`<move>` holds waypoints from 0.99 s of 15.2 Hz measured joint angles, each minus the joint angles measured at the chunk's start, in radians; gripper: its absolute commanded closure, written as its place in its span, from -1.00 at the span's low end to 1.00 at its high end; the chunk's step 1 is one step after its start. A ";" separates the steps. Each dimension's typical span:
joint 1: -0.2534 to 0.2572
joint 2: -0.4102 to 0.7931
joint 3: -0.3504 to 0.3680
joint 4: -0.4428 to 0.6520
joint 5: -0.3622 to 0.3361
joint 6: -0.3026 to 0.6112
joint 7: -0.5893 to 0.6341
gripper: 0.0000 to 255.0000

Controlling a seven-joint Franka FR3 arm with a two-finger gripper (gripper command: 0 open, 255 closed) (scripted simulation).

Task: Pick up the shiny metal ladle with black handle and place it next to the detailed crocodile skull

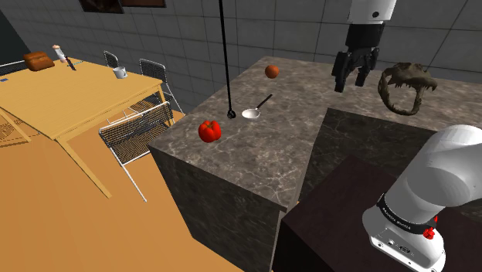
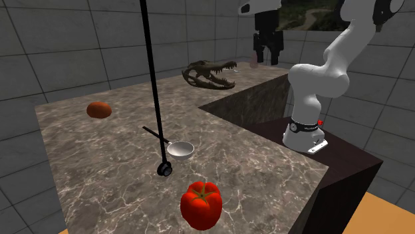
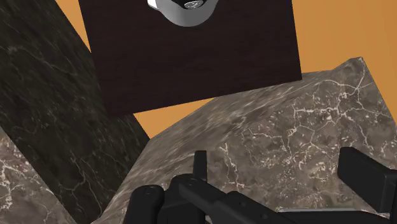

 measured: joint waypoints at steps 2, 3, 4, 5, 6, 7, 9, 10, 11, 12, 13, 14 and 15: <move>-0.003 0.009 0.006 -0.003 0.004 0.015 0.013 -1.00; -0.007 0.026 0.017 -0.007 0.012 0.043 0.037 -1.00; -0.010 0.049 0.032 -0.013 0.022 0.078 0.066 -1.00; -0.015 0.065 0.047 -0.028 0.032 0.117 0.097 -1.00; -0.020 0.083 0.060 -0.032 0.040 0.148 0.127 -1.00; -0.024 0.106 0.076 -0.033 0.049 0.181 0.160 -1.00; -0.035 0.168 0.106 -0.026 0.063 0.254 0.225 -1.00; -0.040 0.194 0.122 -0.031 0.069 0.294 0.259 -1.00; -0.046 0.221 0.134 -0.026 0.073 0.325 0.290 -1.00; -0.053 0.256 0.148 -0.019 0.075 0.362 0.322 -1.00; -0.057 0.277 0.162 -0.015 0.079 0.388 0.357 -1.00; -0.067 0.310 0.171 -0.009 0.077 0.423 0.385 -1.00; -0.074 0.349 0.183 0.002 0.076 0.460 0.418 -1.00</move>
